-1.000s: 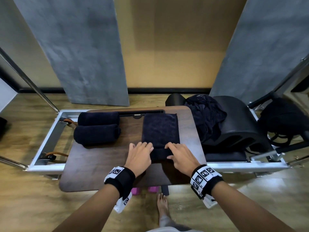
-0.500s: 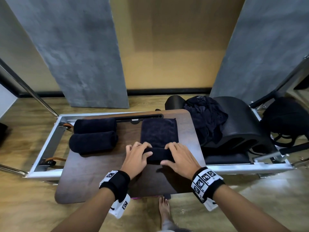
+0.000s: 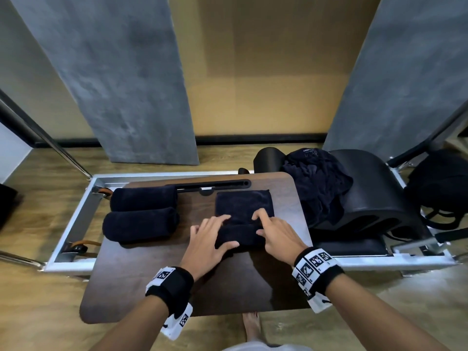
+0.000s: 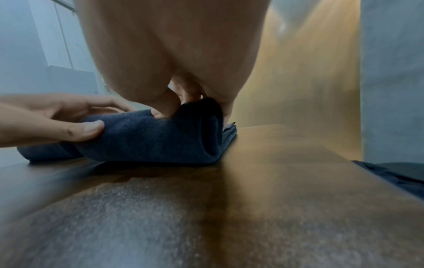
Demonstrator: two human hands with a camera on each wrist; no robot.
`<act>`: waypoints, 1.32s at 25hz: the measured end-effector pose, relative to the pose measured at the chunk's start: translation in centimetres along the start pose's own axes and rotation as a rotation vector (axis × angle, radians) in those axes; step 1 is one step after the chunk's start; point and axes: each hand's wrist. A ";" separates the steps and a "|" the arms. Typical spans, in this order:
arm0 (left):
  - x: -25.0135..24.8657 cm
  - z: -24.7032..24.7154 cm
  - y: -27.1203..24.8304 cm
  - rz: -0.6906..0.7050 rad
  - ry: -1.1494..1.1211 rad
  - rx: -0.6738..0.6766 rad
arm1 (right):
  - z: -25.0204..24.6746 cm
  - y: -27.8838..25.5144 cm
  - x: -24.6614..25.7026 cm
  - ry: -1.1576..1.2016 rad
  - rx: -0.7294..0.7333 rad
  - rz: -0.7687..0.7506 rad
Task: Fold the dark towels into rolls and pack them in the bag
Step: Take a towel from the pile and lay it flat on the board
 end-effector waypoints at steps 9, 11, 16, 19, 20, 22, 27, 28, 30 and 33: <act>1.2 -0.5 5.0 -0.328 -0.119 0.036 | 0.1 2.1 -2.5 -0.134 -0.052 -0.086; 1.3 -0.6 5.7 -0.339 -0.072 0.031 | 0.0 2.9 -2.9 -0.066 -0.026 -0.065; 0.9 0.1 6.1 -0.350 -0.141 -0.184 | -1.7 5.2 -3.2 0.335 0.110 0.086; 1.1 0.2 6.6 -0.373 -0.165 -0.180 | -1.7 6.4 -3.2 0.434 0.088 0.145; 1.2 0.1 7.0 -0.398 -0.193 -0.183 | -1.5 6.7 -3.2 0.465 0.061 0.167; 1.4 0.1 8.0 -0.465 -0.272 -0.199 | -1.0 7.1 -2.8 0.518 -0.001 0.243; 1.9 -0.1 10.5 -0.610 -0.359 -0.247 | -0.4 7.6 -0.8 0.466 -0.149 0.629; 1.9 -0.1 10.8 -0.637 -0.376 -0.249 | -0.5 7.7 -0.6 0.449 -0.155 0.690; 2.0 0.0 11.2 -0.686 -0.410 -0.239 | -0.5 8.1 -0.3 0.437 -0.164 0.730; 1.7 0.0 11.4 -0.723 -0.452 -0.228 | -0.6 8.6 0.0 0.490 -0.177 0.748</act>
Point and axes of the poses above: each hand's wrist, its own y-axis towards the middle knuckle, its own z-axis out of the palm, x = y × z, and after that the axes turned 15 degrees about z, right-handed
